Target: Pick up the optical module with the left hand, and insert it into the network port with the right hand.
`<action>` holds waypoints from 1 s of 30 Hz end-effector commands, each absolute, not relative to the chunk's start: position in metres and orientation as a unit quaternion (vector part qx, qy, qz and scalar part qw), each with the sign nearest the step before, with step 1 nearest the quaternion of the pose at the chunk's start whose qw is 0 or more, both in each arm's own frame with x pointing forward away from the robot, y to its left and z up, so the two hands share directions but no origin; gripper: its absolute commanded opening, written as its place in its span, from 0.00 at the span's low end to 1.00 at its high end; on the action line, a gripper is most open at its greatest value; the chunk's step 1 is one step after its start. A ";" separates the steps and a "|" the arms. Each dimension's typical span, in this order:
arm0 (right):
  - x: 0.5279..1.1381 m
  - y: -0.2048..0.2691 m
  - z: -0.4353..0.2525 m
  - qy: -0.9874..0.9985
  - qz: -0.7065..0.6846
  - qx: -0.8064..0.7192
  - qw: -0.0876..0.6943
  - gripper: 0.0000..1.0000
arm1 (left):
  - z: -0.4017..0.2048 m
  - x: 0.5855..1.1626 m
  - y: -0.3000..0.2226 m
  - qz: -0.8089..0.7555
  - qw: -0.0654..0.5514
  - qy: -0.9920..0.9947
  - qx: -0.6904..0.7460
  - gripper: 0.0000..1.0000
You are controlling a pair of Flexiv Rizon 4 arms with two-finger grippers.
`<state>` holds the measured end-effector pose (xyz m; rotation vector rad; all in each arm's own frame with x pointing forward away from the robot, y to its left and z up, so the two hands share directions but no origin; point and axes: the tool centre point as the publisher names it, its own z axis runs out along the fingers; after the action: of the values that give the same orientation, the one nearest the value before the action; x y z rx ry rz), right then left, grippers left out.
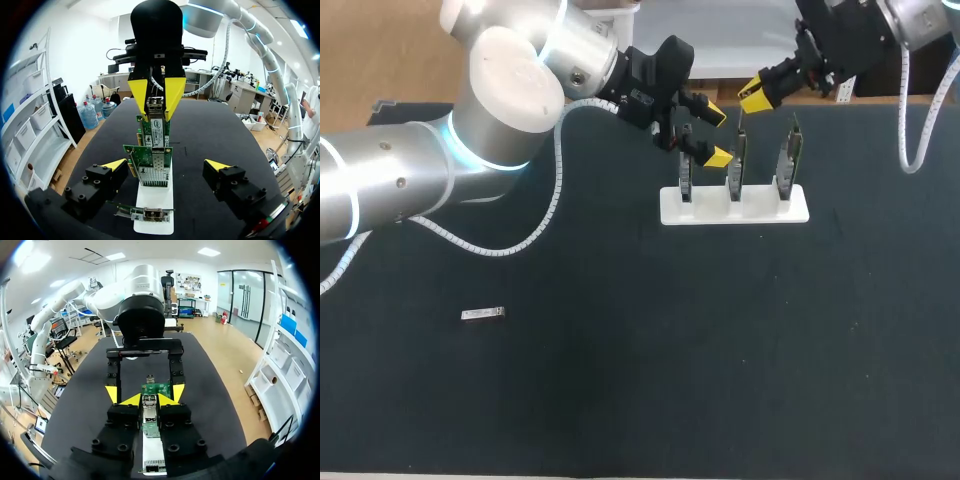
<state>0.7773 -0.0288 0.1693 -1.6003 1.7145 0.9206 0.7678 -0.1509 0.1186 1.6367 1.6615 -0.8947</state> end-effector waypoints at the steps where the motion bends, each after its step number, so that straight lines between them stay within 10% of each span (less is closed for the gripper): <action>1: 0.773 -0.028 0.169 0.650 0.344 -0.604 0.307 0.00 | 0.119 0.768 -0.152 -0.339 0.315 0.632 0.622 1.00; 30: 0.773 -0.028 0.164 0.655 0.339 -0.604 0.301 0.00 | 0.119 0.768 -0.152 -0.339 0.315 0.632 0.622 1.00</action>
<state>0.7751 -0.0287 0.1660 -1.6060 1.7369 0.9072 0.7678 -0.1509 0.1186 1.6367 1.6615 -0.8948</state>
